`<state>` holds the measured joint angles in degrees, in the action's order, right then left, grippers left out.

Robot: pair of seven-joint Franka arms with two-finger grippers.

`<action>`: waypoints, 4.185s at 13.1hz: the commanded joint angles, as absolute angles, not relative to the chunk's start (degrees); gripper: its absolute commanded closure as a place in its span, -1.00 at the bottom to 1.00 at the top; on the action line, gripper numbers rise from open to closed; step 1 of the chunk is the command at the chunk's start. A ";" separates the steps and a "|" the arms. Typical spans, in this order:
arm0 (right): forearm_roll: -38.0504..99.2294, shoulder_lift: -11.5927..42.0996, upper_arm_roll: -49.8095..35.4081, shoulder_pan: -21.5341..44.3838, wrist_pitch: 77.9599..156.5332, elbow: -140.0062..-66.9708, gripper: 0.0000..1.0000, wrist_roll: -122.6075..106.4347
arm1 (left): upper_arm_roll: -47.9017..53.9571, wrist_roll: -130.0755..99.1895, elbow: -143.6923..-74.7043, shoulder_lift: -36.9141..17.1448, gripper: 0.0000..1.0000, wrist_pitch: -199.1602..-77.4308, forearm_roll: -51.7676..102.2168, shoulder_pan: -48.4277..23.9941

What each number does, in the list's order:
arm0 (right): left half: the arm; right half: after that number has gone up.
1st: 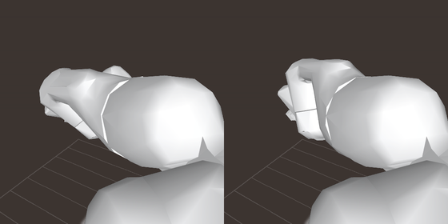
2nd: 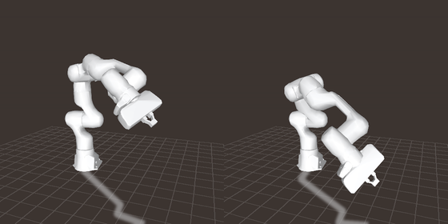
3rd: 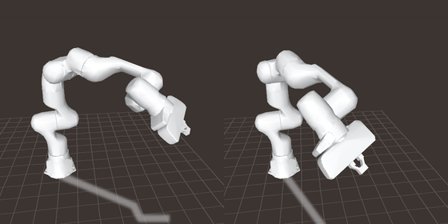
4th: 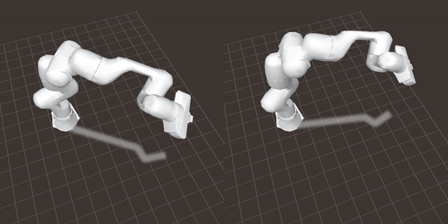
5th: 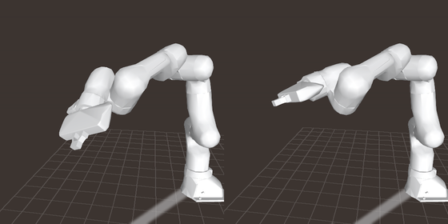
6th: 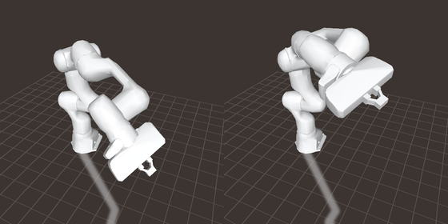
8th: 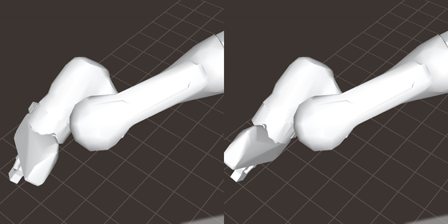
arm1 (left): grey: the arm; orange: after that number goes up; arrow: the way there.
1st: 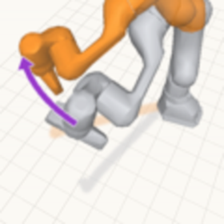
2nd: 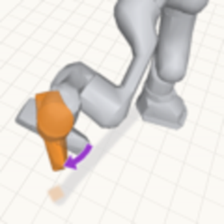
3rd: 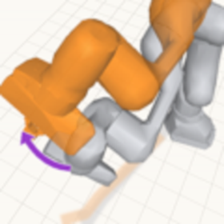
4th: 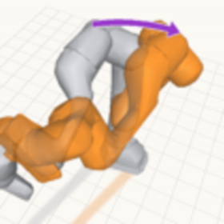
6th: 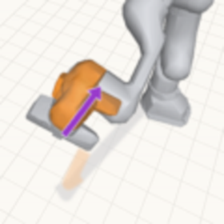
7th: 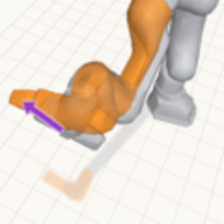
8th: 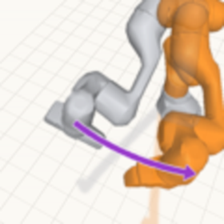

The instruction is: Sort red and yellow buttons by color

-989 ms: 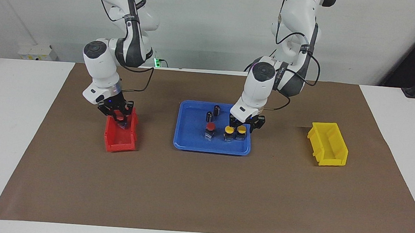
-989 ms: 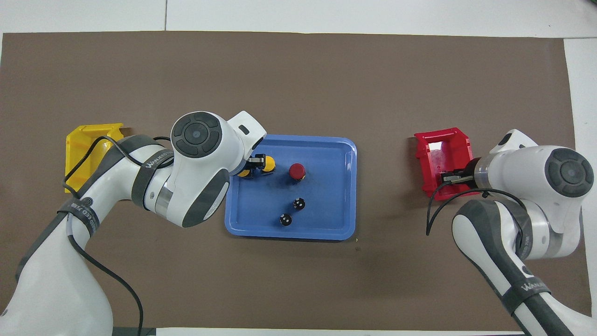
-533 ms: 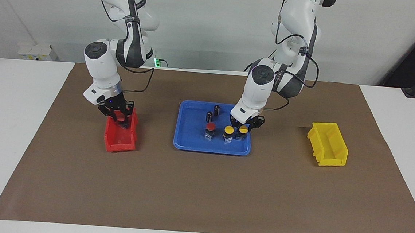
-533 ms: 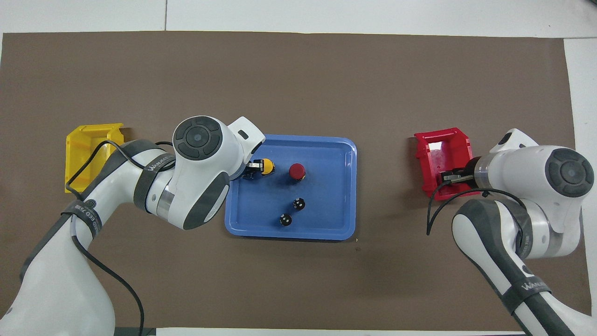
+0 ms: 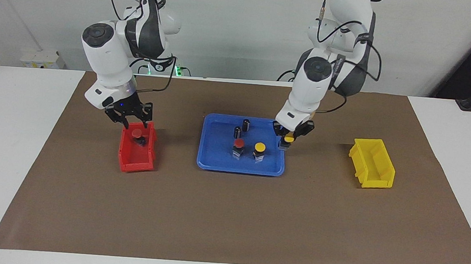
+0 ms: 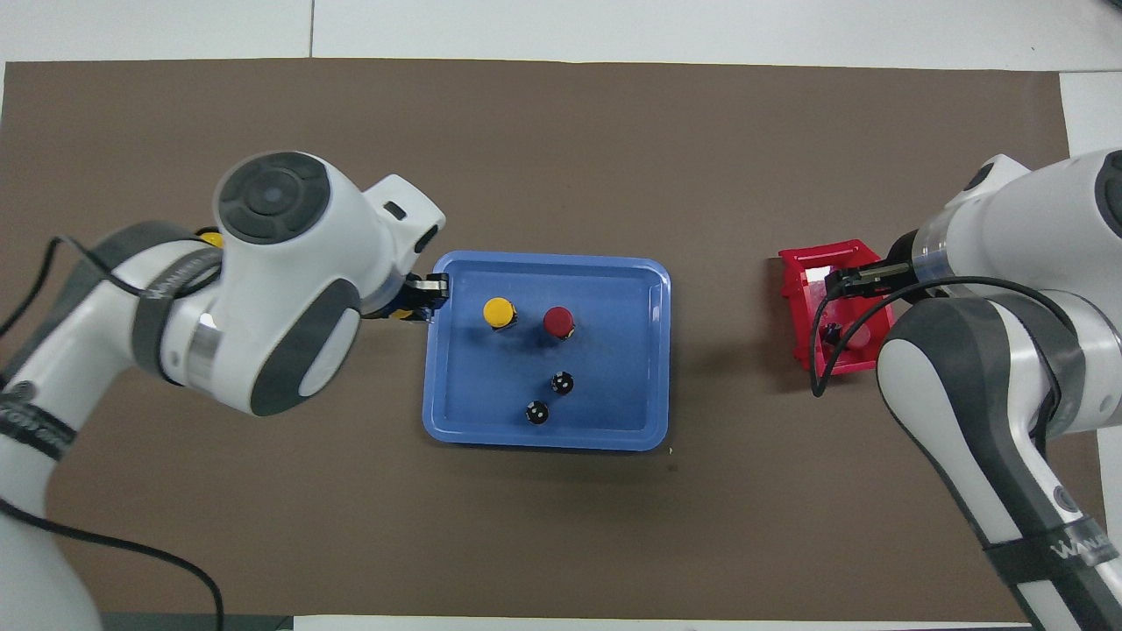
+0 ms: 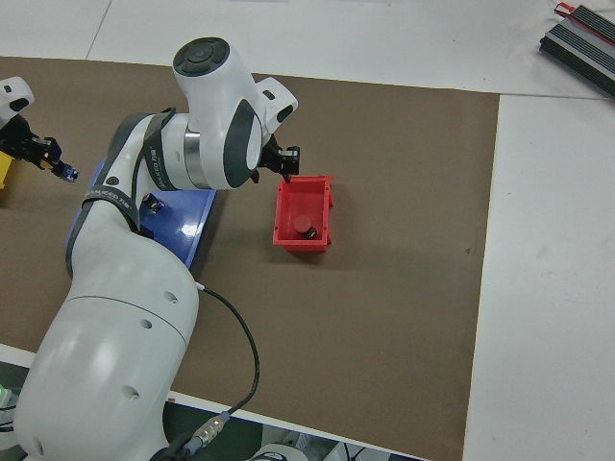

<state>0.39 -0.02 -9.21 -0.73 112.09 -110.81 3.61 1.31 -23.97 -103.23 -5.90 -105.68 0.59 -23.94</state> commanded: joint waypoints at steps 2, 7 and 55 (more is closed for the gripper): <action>1.23 5.79 -9.32 8.76 112.82 -102.57 -0.29 21.92 | 1.06 -5.31 -102.92 -1.49 0.97 -100.90 0.53 -7.25; -3.67 17.11 -9.23 25.29 124.09 -98.79 -0.34 46.73 | 1.05 7.37 -109.57 -0.53 0.97 -110.97 -2.90 4.21; 0.79 6.15 -9.14 -7.29 139.22 -126.21 0.45 -4.75 | 1.06 -45.70 -97.78 -17.14 0.97 -114.40 -0.53 -35.25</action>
